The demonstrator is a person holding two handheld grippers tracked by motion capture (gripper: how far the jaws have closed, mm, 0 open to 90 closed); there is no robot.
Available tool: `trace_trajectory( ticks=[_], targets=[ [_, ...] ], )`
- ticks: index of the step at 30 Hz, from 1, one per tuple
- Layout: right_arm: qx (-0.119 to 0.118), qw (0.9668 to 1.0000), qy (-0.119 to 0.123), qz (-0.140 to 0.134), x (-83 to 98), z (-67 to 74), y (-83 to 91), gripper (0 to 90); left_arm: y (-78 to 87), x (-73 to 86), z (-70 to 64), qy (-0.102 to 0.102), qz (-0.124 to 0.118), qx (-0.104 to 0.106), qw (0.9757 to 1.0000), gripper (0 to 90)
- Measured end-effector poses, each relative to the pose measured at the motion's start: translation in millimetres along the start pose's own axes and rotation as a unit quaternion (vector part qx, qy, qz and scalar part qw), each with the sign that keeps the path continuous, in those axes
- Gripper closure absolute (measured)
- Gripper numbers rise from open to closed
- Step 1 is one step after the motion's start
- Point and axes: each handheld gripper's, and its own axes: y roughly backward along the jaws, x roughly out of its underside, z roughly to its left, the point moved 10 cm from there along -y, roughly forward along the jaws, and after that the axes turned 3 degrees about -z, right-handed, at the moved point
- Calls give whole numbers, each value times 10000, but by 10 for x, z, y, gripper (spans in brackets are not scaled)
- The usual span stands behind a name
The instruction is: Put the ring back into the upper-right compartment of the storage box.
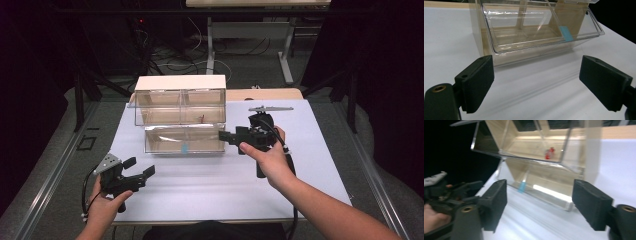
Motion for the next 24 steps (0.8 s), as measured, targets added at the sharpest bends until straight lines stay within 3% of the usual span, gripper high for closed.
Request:
trace_trajectory(
  ticks=[7, 17, 24],
  targets=[
    [187, 9998, 51, 0, 91, -222, 154, 210, 5, -1, 5, -4, -1, -5, 10000, 127],
    [549, 9983, -212, 40, 313, -734, 306, 166, -3, -6, 12, 7, -15, -12, 10000, 128],
    [748, 9969, -232, 55, 479, -1033, 372, 153, -3, -6, 14, -4, -18, -19, 10000, 127]
  ],
)
